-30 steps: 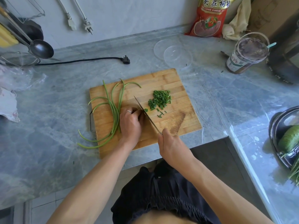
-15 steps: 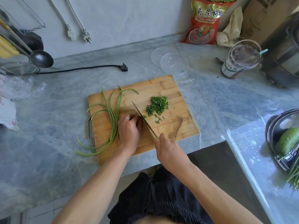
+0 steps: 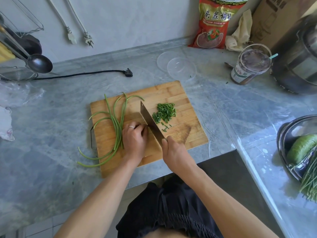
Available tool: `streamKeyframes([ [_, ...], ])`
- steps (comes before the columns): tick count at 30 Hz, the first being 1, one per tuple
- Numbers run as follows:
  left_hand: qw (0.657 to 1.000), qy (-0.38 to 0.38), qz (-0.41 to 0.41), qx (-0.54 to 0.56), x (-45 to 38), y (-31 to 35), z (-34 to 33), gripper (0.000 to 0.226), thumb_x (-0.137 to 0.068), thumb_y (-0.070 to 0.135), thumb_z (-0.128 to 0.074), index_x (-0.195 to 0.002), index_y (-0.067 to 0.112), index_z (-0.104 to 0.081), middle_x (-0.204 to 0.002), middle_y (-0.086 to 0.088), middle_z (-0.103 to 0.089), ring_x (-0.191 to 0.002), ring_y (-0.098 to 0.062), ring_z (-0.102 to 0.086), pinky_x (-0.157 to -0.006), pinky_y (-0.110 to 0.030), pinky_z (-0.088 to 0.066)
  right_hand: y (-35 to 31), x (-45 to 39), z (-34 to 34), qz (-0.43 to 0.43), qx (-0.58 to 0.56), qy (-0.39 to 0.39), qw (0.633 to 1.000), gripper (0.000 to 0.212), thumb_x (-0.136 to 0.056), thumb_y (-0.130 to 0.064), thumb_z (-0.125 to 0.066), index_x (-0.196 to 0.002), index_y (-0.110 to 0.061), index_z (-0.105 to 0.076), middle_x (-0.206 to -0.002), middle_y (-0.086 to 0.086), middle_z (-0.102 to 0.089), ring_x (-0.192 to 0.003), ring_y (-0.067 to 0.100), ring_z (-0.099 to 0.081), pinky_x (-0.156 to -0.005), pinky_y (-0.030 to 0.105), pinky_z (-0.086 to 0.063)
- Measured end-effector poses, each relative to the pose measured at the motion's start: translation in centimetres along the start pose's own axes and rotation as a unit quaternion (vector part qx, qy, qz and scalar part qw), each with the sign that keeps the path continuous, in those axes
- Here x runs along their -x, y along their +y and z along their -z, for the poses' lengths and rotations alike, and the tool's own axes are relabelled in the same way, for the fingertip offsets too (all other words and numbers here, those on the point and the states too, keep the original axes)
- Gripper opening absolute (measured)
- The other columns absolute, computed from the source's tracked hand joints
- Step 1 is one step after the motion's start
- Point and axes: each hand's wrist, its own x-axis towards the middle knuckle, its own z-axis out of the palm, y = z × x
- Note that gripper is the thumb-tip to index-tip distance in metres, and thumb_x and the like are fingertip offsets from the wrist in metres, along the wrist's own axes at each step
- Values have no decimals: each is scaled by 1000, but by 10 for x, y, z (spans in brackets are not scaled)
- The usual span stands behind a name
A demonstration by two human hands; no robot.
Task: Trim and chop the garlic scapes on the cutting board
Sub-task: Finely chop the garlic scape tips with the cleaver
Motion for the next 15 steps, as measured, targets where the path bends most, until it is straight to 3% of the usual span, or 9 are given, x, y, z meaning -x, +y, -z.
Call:
streamKeyframes([
  [3, 1000, -4, 3, 0, 0, 2, 1, 14, -89, 15, -64, -90, 15, -77, -87, -3, -66, -80, -30, -55, -70, -41, -45, -15, -8, 1, -4, 32, -44, 999, 30, -103, -37, -21, -100, -14, -41, -83, 8, -54, -70, 27, -50, -65, 35, -38],
  [7, 1000, -2, -3, 2, 0, 1, 2, 12, -88, 14, -65, -88, 14, -77, -87, -3, -66, -79, -29, -56, -70, -41, -46, -19, -18, 4, 2, -5, -18, 1000, 29, -105, -37, -26, -90, -15, -39, -69, 3, -48, -53, 19, -44, -58, 35, -36],
  [11, 1000, -6, -6, -5, -1, -1, 1, 10, -86, 12, -69, -85, 16, -78, -85, -1, -66, -79, -28, -54, -68, -42, -46, -36, -36, 8, -12, -17, -34, 999, 33, -105, -38, -24, -96, -12, -43, -74, 4, -49, -60, 20, -44, -63, 34, -36],
  [15, 999, -3, -29, -17, 6, -2, 2, 10, -85, 9, -70, -87, 15, -78, -89, -2, -66, -78, -28, -53, -69, -42, -47, -38, -48, 7, -17, -46, -26, 998, 41, -104, -40, -23, -99, -8, -48, -89, 17, -58, -71, 32, -53, -64, 36, -39],
])
